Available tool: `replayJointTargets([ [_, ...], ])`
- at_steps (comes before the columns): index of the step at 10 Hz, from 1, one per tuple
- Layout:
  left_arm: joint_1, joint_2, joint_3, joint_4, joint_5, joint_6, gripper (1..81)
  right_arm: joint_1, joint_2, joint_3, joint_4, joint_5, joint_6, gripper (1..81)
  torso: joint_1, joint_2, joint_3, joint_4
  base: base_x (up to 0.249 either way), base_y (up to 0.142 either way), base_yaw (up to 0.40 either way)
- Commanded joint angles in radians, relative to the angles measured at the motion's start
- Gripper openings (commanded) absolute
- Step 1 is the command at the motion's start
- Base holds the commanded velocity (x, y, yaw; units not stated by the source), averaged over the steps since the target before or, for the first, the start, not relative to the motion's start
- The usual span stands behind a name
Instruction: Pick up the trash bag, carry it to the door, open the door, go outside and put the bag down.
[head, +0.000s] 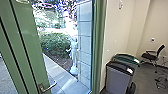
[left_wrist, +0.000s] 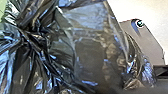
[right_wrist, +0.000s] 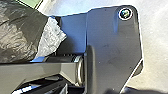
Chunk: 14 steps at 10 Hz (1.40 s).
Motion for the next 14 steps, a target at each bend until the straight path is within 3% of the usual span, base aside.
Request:
replayJointTargets([
  [1, -0.056, -0.002, 0.002, 0.01, 0.044, 0.01, 1.0, 0.044, 0.0, 0.002, -0.003, -0.05, 0.002, 81.1, 0.0, 0.0, 0.0, 0.0, 0.128, 0.0, 0.0],
  [4, -0.056, -0.002, 0.001, 0.008, 0.044, 0.01, 1.0, 0.043, 0.0, 0.002, -0.003, -0.049, 0.002, 81.1, 0.0, 0.0, 0.0, 0.0, 0.106, 0.0, 0.0],
  [14, -0.056, -0.006, 0.0, 0.01, 0.046, 0.01, 1.0, 0.044, 0.002, 0.002, -0.003, -0.049, 0.002, 81.1, 0.0, 0.0, 0.0, 0.0, 0.0, 0.0, 0.0],
])
